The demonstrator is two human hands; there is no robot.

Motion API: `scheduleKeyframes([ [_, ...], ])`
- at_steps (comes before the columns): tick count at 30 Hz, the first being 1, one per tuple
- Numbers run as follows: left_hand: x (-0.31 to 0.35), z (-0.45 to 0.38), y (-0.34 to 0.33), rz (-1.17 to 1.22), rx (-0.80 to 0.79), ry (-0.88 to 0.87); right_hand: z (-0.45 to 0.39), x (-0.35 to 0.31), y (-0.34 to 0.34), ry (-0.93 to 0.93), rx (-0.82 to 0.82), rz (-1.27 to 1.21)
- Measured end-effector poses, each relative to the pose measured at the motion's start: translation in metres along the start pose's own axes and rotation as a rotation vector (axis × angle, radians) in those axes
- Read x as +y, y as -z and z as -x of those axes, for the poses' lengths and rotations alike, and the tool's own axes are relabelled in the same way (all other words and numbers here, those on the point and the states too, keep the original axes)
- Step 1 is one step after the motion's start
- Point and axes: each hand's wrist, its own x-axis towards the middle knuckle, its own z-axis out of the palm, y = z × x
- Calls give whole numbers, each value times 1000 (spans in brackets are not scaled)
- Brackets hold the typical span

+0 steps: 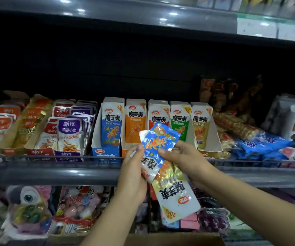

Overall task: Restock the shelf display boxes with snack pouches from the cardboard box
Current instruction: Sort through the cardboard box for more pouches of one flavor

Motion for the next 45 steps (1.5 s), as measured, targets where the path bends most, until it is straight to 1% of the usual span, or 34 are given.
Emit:
scheduleKeyframes([
  [4, 14, 3, 11, -71, -196, 159, -8, -4, 0, -8, -5, -131],
  [7, 22, 5, 19, -63, -293, 252, -13, -9, -4, 12, -18, -95],
  [12, 41, 2, 35, -69, -321, 192, -29, -23, -13, 21, -40, 98],
  [15, 52, -3, 43, -70, -318, 158, -42, -35, -20, -31, -96, 66],
  [20, 53, -8, 52, -146, -207, -20, -62, -56, -35, -116, -183, 247],
  [22, 54, -10, 54, -158, -170, -105, -71, -61, -39, -152, -254, 310],
  [24, 58, -12, 56, -193, -113, -193, -76, -61, -47, -145, -313, 391],
  [25, 59, -14, 58, -224, -74, -235, -78, -60, -51, -121, -319, 414],
  [28, 60, -20, 62, -304, 87, -333, -85, -54, -61, -35, -246, 430],
  [29, 60, -22, 64, -301, 141, -362, -84, -54, -63, -30, -251, 447],
  [31, 61, -25, 66, -262, 220, -428, -82, -53, -66, -96, -329, 499],
  [33, 63, -26, 66, -195, 253, -468, -79, -48, -68, -158, -373, 550],
  [35, 64, -28, 66, -153, 255, -476, -80, -44, -69, -159, -322, 508],
  [39, 62, -31, 68, -148, 273, -434, -87, -48, -66, -121, -109, 96],
  [40, 62, -31, 70, -157, 283, -422, -90, -52, -64, -93, -70, 43],
  [42, 63, -33, 72, -189, 310, -413, -98, -63, -62, -30, -7, 40],
  [43, 63, -33, 74, -208, 325, -414, -102, -69, -62, 1, 31, 83],
  [45, 63, -34, 77, -238, 349, -416, -113, -81, -63, 78, 125, 258],
])
